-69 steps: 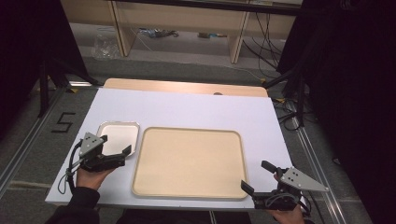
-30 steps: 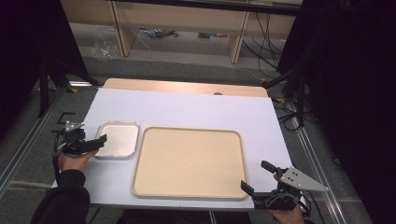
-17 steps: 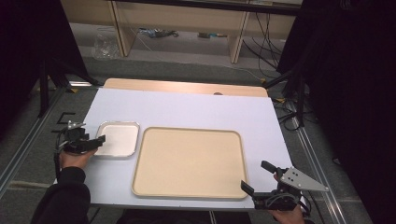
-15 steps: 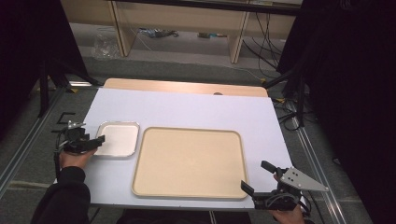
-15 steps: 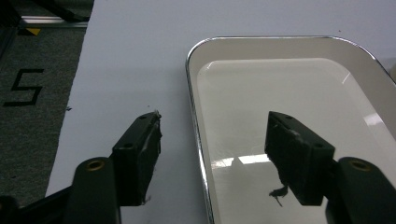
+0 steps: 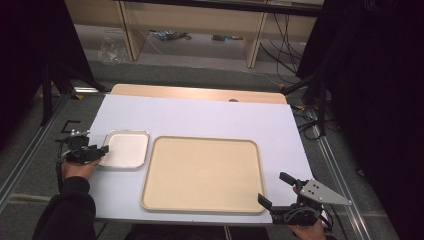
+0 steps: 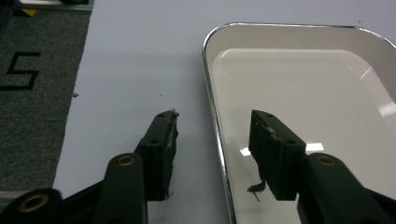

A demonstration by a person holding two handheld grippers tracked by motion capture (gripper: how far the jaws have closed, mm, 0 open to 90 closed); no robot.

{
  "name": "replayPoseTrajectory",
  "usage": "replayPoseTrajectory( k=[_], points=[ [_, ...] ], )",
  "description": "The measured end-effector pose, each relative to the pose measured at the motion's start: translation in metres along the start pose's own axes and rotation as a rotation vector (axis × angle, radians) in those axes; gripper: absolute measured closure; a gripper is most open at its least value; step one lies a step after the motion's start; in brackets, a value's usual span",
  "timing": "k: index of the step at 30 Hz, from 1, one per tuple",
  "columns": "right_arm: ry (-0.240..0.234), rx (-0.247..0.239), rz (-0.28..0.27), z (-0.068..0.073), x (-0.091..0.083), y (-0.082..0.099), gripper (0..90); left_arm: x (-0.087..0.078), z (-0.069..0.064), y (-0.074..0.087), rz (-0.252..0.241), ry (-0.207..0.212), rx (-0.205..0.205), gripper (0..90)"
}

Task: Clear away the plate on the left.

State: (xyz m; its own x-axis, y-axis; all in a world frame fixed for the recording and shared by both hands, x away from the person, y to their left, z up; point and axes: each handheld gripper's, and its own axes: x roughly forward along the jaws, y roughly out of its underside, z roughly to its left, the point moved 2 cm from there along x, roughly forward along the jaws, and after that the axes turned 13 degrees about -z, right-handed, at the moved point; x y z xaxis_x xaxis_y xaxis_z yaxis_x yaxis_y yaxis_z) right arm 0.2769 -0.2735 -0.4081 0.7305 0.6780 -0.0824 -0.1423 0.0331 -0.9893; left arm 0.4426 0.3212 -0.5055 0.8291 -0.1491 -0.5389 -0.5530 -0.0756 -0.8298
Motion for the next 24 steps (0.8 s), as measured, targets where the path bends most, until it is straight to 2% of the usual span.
replayPoseTrajectory(
  k=[2, 4, 7, 10, 12, 13, 14, 17, 18, 20, 22, 24],
  points=[
    [-0.002, 0.001, -0.003, 0.0001, 0.0004, 0.0002, 0.7, 0.0022, -0.0008, 0.0003, 0.006, 0.001, -0.007, 57.6],
    [-0.003, 0.002, -0.005, 0.0001, 0.0005, 0.0002, 0.7, 0.0024, 0.0005, 0.0004, 0.014, 0.004, 0.012, 61.9],
    [-0.003, 0.003, -0.008, 0.0002, 0.0007, 0.0003, 0.7, 0.004, 0.0001, -0.0005, 0.01, 0.011, -0.014, 66.3],
    [-0.003, 0.002, -0.01, 0.0003, 0.0009, 0.0004, 0.7, 0.0045, 0.0006, -0.0009, 0.013, 0.027, -0.017, 70.6],
    [-0.004, 0.002, -0.012, 0.0004, 0.001, 0.0005, 0.7, 0.0051, 0.0007, -0.0016, 0.02, 0.03, -0.032, 73.9],
    [-0.004, 0.002, -0.012, 0.0004, 0.001, 0.0005, 0.7, 0.006, 0.0005, -0.0022, 0.022, 0.034, -0.055, 73.9],
    [-0.003, 0.002, -0.012, 0.0004, 0.0012, 0.0005, 0.7, 0.0062, 0.002, -0.0028, 0.028, 0.043, -0.042, 74.8],
    [-0.004, 0.001, -0.008, 0.0004, 0.001, 0.0004, 0.7, 0.0073, 0.0024, -0.0041, 0.039, 0.05, -0.057, 75.6],
    [-0.002, 0.002, -0.012, 0.0004, 0.0012, 0.0005, 0.7, 0.0077, 0.0008, -0.0044, 0.039, 0.043, -0.084, 77.8],
    [-0.001, 0.021, 0.008, 0.0017, 0.0006, 0.0005, 0.7, 0.0085, 0.0002, -0.0049, 0.038, 0.038, -0.096, 78.3],
    [-0.001, -0.004, -0.002, 0.0002, 0.0006, 0.0002, 0.7, 0.0088, 0.0018, -0.0052, 0.037, 0.036, -0.106, 80.3],
    [-0.004, 0.003, -0.015, 0.0005, 0.0012, 0.0004, 0.7, 0.0084, 0.0039, -0.0046, 0.032, 0.035, -0.138, 83.4]
  ],
)
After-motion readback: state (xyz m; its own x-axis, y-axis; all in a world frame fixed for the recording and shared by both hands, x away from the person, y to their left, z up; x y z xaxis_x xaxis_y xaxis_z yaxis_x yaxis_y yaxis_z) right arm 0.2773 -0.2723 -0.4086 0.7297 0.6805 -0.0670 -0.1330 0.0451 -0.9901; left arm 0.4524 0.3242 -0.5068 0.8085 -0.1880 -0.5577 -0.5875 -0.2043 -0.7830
